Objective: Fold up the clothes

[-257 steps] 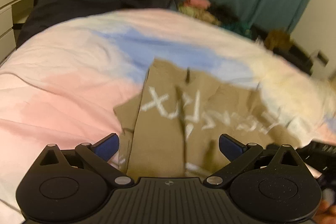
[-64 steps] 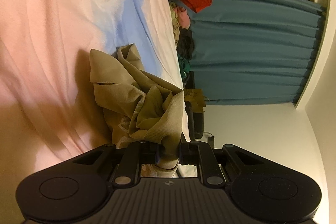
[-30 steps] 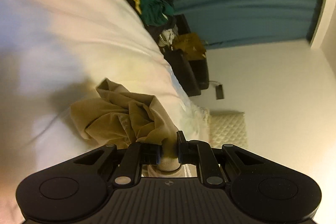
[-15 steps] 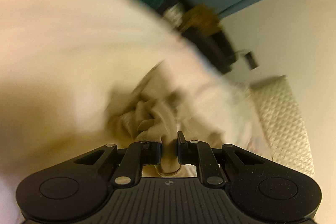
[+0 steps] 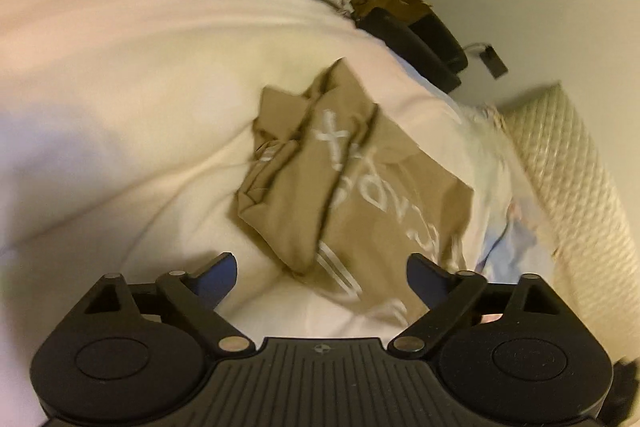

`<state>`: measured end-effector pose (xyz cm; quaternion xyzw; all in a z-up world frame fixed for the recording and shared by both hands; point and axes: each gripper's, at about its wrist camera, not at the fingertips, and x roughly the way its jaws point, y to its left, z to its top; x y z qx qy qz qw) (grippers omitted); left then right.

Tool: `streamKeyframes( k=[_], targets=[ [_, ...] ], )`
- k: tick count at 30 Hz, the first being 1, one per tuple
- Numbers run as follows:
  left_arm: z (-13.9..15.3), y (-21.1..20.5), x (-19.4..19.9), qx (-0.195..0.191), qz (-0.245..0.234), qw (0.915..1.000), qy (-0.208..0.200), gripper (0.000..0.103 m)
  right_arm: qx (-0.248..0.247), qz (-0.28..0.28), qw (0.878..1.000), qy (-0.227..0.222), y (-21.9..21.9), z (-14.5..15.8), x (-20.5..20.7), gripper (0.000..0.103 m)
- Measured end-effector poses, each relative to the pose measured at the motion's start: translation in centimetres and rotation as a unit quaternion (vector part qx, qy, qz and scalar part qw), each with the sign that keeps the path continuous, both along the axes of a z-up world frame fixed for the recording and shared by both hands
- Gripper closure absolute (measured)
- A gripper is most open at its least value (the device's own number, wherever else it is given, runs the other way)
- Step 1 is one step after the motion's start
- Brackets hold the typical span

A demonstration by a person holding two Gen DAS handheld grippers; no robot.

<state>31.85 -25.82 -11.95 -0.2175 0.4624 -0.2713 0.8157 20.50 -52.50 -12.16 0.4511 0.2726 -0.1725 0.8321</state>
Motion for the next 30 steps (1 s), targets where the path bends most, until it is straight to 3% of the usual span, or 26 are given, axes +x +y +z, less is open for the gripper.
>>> streamKeyframes(
  k=[2, 4, 5, 7, 9, 17, 23, 30],
  targets=[
    [2.7, 0.5, -2.5, 0.021, -0.010, 0.9994, -0.025, 0.003, -0.035, 0.024, 0.999, -0.009, 1.0, 2.3, -1.5, 0.063],
    [5.6, 0.6, -4.8, 0.044, -0.014, 0.9975, -0.054, 0.000, -0.093, 0.028, 0.995, -0.024, 2.2, 5.1, -3.5, 0.006],
    [7.1, 0.5, -6.1, 0.059, -0.016, 0.9957, -0.070, 0.000, -0.123, 0.022, 0.991, -0.037, 2.9, 6.5, -4.7, 0.000],
    [10.1, 0.7, -8.7, 0.087, -0.019, 0.9905, -0.105, 0.000, -0.171, 0.023, 0.983, -0.062, 4.3, 9.1, -6.9, 0.000],
    [12.5, 1.5, -11.9, 0.103, -0.020, 0.9853, -0.135, 0.000, -0.188, 0.049, 0.978, -0.072, 5.6, 11.0, -8.8, 0.000],
    [19.6, 5.3, -23.7, 0.116, -0.028, 0.9650, -0.233, 0.000, -0.242, 0.085, 0.962, -0.092, 9.5, 15.1, -15.7, 0.000],
    [21.6, 7.5, -30.1, 0.127, -0.016, 0.9461, -0.297, 0.000, -0.295, 0.108, 0.942, -0.119, 13.1, 15.9, -20.3, 0.000],
    [21.3, 9.6, -34.7, 0.142, 0.001, 0.9315, -0.335, 0.000, -0.337, 0.127, 0.922, -0.140, 16.4, 14.9, -23.1, 0.000]
  ],
)
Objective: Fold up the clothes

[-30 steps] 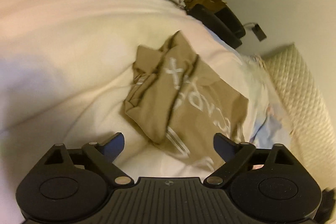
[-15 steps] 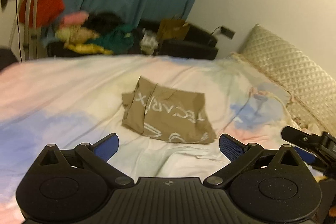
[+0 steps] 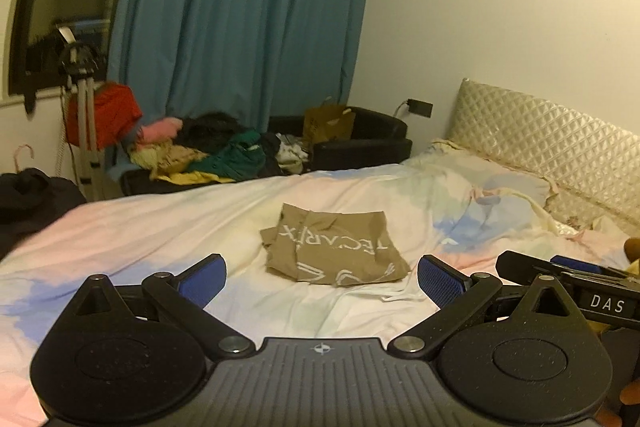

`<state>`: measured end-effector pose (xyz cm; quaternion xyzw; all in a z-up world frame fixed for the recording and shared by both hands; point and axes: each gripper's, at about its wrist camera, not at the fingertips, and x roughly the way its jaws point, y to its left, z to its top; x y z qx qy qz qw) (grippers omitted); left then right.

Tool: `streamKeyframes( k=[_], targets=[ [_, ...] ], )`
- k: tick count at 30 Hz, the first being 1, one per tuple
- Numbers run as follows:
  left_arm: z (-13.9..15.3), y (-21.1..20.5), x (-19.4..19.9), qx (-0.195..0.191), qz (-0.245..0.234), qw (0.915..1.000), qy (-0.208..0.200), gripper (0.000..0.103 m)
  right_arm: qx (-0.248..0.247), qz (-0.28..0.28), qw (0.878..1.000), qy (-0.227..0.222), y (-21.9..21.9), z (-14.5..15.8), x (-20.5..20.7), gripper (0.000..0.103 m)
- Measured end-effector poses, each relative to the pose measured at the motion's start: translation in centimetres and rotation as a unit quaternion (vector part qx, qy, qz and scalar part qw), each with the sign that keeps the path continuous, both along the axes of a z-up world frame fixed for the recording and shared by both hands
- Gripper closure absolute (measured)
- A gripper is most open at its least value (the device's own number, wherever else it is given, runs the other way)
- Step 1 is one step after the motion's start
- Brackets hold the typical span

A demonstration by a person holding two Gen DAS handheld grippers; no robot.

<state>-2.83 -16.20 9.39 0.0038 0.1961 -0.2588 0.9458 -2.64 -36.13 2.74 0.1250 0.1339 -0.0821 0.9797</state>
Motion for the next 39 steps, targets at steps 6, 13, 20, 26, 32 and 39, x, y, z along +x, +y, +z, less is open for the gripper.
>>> streamKeyframes(
  k=[6, 13, 20, 26, 32, 39],
  targets=[
    [-2.1, 1.6, -0.8, -0.010, 0.018, 0.9998, 0.005, 0.000, -0.020, 0.004, 1.000, 0.002, 1.1, -2.0, 0.4, 0.000],
    [-3.5, 2.4, 0.0, -0.014, 0.033, 0.9993, 0.012, 0.000, -0.053, -0.004, 0.999, -0.007, 2.2, -3.1, 0.5, 0.000],
    [-4.3, 2.7, -0.3, -0.002, 0.042, 0.9991, 0.000, 0.000, -0.095, 0.001, 0.995, -0.008, 3.6, -4.4, 1.0, 0.000],
    [-4.8, 2.7, -0.4, 0.004, 0.046, 0.9989, -0.006, 0.000, -0.087, -0.005, 0.996, -0.006, 3.5, -4.5, 0.9, 0.000],
    [-5.0, 2.7, -0.4, 0.005, 0.047, 0.9989, -0.003, 0.000, -0.086, -0.008, 0.996, -0.003, 3.5, -4.5, 0.9, 0.000],
    [-5.0, 2.5, -0.5, 0.011, 0.056, 0.9984, -0.003, 0.000, -0.078, -0.015, 0.997, 0.003, 3.4, -4.4, 0.8, 0.000]
  ],
)
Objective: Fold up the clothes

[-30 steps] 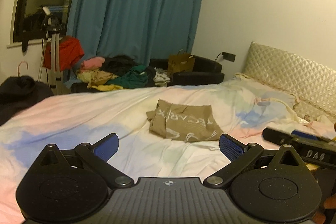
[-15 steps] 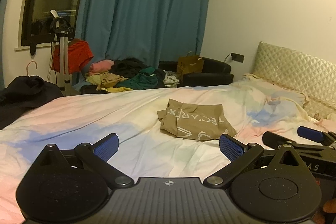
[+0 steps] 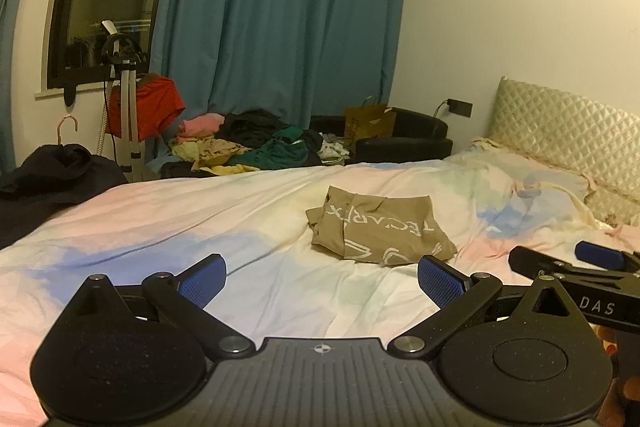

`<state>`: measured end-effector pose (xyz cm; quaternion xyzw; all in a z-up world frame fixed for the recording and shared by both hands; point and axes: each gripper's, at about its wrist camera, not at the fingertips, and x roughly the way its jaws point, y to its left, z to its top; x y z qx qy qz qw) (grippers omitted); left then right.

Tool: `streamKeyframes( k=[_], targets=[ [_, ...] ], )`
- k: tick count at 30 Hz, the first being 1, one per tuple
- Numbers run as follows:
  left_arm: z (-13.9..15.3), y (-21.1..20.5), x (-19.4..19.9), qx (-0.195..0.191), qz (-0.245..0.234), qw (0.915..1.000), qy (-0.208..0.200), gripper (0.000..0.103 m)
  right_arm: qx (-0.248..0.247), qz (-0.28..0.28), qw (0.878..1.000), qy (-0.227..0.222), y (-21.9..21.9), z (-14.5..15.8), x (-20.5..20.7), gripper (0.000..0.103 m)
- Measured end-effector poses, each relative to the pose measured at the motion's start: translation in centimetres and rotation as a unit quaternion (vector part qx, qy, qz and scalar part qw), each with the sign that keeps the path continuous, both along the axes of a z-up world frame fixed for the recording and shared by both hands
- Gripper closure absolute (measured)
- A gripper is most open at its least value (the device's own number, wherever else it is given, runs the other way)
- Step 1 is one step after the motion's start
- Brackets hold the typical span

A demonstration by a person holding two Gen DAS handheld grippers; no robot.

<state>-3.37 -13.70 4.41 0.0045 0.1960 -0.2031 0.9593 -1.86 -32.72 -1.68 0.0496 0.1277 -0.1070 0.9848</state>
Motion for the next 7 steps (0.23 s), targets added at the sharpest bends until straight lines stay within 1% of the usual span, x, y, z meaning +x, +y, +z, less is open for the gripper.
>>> streamKeyframes(
  k=[7],
  targets=[
    [-0.37, -0.24, -0.08, 0.002, -0.003, 1.0000, 0.004, 0.000, 0.000, -0.004, 1.000, 0.004, 0.03, -0.04, 0.07, 0.000]
  ],
)
